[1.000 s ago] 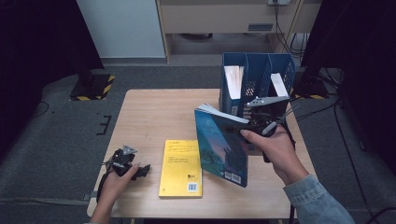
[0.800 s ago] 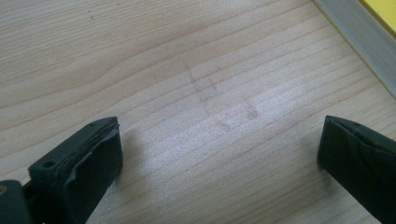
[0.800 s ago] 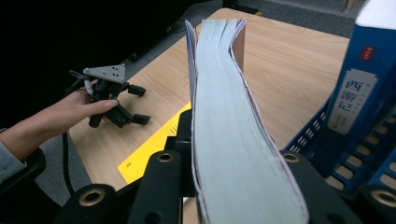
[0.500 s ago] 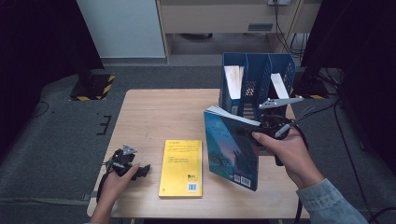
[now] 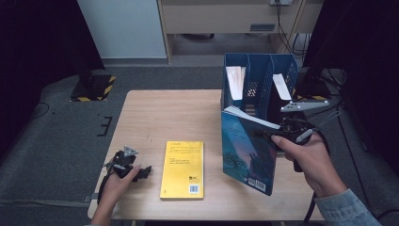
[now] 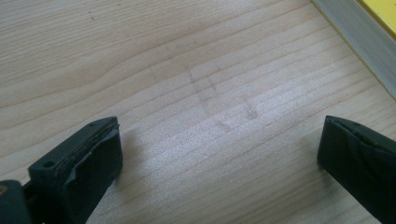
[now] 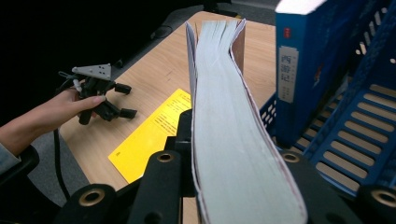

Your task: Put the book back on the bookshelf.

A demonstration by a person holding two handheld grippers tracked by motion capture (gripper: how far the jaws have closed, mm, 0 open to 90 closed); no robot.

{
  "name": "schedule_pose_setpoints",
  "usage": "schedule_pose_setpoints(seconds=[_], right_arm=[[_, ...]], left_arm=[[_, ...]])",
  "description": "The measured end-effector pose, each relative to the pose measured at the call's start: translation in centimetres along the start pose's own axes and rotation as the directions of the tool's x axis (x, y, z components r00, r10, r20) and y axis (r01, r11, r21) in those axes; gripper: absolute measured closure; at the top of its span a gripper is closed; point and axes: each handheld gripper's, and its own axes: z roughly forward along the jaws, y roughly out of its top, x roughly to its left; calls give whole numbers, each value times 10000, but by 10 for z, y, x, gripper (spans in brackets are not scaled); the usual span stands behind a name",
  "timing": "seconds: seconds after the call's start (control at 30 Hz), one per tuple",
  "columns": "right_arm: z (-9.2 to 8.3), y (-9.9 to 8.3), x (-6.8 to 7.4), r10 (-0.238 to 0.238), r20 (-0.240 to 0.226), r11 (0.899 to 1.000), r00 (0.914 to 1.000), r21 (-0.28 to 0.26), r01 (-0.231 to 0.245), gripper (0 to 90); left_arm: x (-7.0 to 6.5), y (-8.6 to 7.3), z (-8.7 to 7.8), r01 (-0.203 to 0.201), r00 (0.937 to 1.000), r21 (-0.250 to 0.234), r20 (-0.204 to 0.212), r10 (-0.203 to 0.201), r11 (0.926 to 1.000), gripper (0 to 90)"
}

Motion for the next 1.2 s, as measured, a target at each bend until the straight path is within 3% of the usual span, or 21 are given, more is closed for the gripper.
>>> schedule_pose_setpoints(seconds=[0.3, 0.73, 0.93, 1.2], right_arm=[[-20, 7, -5, 204, 399, 9998, 9990, 65, -207, 730], [-53, 39, -7, 325, 910, 9994, 9953, -158, -312, 729], [-56, 54, -8, 397, 973, 9990, 9945, -242, -375, 730], [-51, 70, -24, 731, 1436, 9971, 9869, -312, -693, 729]], left_arm=[[0, 0, 0, -61, 10000, 33, 50, 61, 10000, 0], [-2, 0, 1, -6, 10000, -102, 51, 6, 9999, 0], [-3, 1, 1, -32, 10000, -101, 70, 33, 9999, 0], [-3, 1, 1, -77, 9999, -119, 122, 78, 9999, 0]])
